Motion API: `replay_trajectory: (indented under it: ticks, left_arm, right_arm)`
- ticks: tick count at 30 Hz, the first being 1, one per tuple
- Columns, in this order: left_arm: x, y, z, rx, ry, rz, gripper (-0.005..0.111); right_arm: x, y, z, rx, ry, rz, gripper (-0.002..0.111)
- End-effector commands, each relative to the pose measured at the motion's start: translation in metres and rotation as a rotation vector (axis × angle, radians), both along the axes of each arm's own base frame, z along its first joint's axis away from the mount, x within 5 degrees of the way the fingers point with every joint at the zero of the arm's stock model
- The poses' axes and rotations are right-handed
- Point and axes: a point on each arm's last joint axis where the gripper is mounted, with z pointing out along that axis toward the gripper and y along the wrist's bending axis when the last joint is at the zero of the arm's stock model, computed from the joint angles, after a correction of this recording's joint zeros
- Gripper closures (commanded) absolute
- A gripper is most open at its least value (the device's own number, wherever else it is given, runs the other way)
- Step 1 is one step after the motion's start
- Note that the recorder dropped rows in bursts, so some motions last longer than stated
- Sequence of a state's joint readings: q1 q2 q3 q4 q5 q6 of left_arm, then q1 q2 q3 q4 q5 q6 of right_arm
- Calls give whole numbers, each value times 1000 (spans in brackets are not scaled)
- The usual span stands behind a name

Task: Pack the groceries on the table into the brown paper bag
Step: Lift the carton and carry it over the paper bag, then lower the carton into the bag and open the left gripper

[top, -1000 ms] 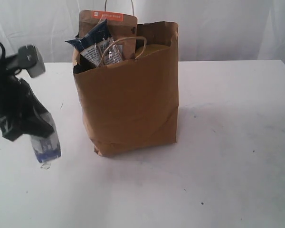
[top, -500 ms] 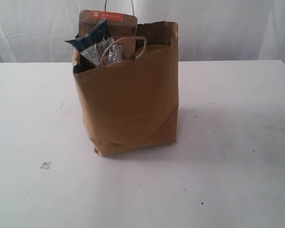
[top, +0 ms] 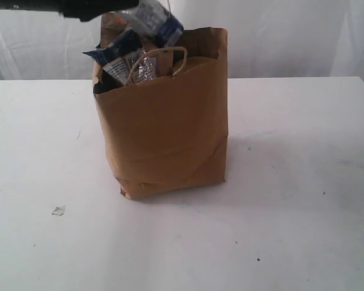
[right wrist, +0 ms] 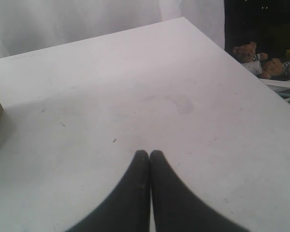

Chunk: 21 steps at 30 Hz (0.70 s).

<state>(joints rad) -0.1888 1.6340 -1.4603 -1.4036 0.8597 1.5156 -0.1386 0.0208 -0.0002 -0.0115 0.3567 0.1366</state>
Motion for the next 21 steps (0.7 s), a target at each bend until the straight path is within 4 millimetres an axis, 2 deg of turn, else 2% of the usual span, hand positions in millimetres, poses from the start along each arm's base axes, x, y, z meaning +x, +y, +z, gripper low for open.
replay_trajectory:
  ticks: [1,8,10,17,21]
  left_arm:
    - [-10,-2,-9,111,-9,-122,107]
    - [-6,0,-18,194,-20,-102,105]
    - [-7,0,-18,194,-19,-106,98]
    - [-9,-1,-18,192,-13,-132,59]
    - [-9,-1,-18,179,34,-120,44]
  right_arm:
    - [0,0,1,-11,-13,0,108]
    - [0,0,1,-11,-13,0,108]
    - [0,0,1,-11,-13,0,108]
    - [0,0,1,-11,-13,0,108]
    - [0,0,1,-11,-13,0,108]
